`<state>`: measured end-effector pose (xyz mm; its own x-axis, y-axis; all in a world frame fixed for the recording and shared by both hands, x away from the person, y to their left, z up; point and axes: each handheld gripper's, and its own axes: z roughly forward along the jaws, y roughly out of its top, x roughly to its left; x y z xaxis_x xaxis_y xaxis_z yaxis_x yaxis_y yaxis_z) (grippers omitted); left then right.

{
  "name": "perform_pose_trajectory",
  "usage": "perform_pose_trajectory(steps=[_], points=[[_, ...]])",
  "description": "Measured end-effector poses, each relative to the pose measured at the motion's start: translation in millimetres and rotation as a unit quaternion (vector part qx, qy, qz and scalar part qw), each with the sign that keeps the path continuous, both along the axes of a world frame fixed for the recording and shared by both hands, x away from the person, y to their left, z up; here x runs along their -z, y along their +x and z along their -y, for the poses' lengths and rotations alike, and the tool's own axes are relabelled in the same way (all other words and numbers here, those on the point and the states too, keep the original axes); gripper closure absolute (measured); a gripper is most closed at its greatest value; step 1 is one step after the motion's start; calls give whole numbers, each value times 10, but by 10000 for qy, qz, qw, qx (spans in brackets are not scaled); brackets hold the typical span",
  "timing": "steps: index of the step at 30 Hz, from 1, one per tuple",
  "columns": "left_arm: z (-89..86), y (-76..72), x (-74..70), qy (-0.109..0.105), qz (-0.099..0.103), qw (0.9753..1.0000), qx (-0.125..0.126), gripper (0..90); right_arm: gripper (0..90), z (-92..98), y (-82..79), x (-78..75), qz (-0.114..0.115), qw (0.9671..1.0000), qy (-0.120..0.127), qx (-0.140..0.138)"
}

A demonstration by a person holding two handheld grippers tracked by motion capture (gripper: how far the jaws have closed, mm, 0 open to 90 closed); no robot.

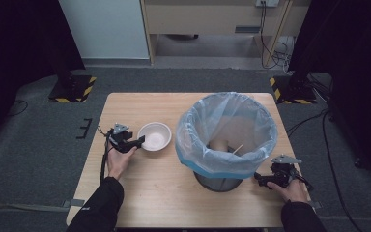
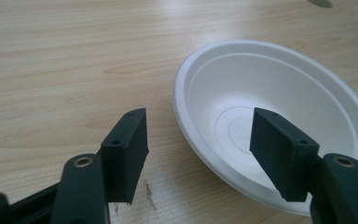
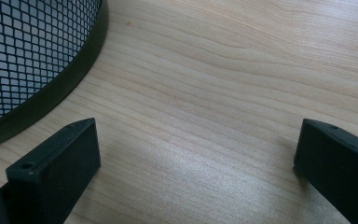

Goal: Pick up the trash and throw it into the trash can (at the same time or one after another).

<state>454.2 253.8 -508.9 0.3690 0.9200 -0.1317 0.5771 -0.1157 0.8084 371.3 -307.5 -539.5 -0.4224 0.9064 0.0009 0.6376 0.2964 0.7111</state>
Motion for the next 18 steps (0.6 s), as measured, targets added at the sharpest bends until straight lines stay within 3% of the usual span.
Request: perform_pose_trajectory(steps=[7,18], points=[[22,-16,27,-25,-249,9996,147,486,5,0,0,0,0,10000,0,0],[50,-55,18,-15,-495,9986,178,700,5,-1,0,0,0,10000,2,2]])
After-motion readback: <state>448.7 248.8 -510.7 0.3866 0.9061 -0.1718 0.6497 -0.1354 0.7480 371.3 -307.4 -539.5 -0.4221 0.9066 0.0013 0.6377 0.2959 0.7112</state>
